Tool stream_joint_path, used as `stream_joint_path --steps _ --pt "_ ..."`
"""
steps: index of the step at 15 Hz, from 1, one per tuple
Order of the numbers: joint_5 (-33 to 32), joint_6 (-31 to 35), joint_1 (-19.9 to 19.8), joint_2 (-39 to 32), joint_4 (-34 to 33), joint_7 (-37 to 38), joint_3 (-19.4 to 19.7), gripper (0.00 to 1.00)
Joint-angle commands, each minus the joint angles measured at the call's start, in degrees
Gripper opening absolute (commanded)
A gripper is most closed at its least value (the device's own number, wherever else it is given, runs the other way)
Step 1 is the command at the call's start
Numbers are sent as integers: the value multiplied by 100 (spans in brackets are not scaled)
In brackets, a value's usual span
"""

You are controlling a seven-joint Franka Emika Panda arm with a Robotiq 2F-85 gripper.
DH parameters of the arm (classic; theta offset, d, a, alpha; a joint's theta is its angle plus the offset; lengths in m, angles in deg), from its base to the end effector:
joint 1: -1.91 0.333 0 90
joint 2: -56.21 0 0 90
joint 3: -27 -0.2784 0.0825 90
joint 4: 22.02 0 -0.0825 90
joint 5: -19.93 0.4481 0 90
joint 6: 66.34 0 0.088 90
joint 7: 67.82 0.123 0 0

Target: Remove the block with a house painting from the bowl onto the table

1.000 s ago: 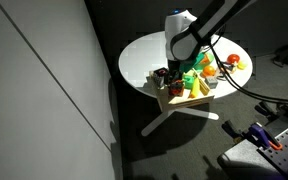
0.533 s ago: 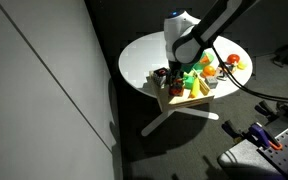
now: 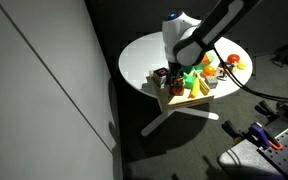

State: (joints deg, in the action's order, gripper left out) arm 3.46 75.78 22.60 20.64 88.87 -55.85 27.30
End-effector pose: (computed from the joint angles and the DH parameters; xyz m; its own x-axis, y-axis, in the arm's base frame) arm 0.5856 0.2156 0.0544 0.9282 0.3672 -0.0591 0.3718 -0.9115 0.1756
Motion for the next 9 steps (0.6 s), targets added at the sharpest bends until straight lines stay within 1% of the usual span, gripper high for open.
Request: stream_joint_path --steps 1,2,3,4,6,9 --pt "-241 -31 114 -17 -44 233 108 84" --pt "-257 -36 122 -21 -45 237 110 73" --pt "-283 -39 132 -23 -46 247 114 66" --pt "-289 -45 134 -23 -47 245 110 56" --pt "-300 -51 145 -20 -50 247 108 42" --pt "-289 -86 145 -18 -63 245 103 23"
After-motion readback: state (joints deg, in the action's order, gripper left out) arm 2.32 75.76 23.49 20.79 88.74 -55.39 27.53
